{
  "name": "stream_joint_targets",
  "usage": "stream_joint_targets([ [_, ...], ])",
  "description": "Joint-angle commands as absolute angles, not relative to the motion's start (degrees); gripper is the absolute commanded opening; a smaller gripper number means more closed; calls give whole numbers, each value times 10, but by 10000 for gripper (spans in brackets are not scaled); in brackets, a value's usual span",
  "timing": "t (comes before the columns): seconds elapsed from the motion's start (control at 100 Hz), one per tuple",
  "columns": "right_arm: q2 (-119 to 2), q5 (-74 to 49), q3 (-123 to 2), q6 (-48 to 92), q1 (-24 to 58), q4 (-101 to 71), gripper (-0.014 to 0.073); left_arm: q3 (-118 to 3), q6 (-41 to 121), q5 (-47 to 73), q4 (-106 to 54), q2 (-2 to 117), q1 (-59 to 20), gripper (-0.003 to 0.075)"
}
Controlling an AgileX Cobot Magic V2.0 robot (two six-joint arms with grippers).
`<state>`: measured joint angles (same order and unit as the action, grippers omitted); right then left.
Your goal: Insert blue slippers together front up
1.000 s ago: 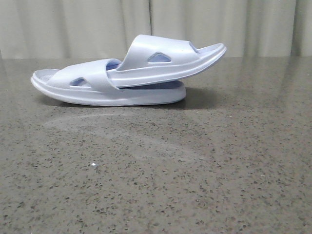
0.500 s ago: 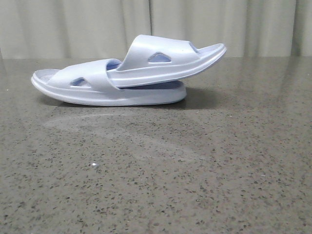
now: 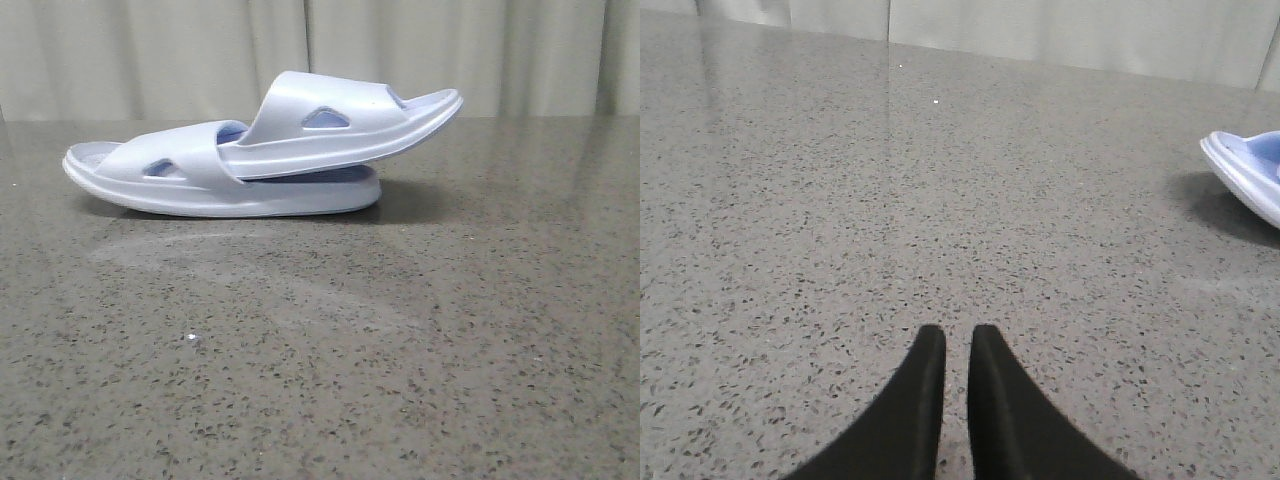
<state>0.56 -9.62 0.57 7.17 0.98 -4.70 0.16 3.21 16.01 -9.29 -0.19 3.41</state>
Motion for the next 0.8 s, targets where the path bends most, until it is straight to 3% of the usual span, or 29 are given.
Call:
stream_joint_targets([
  [0.0, 17, -48, 18, 71, 6, -42, -89, 6, 27, 122, -100, -16, 36, 15],
  [0.79, 17, -48, 18, 71, 6, -42, -89, 6, 29, 112, -77, -16, 36, 15],
])
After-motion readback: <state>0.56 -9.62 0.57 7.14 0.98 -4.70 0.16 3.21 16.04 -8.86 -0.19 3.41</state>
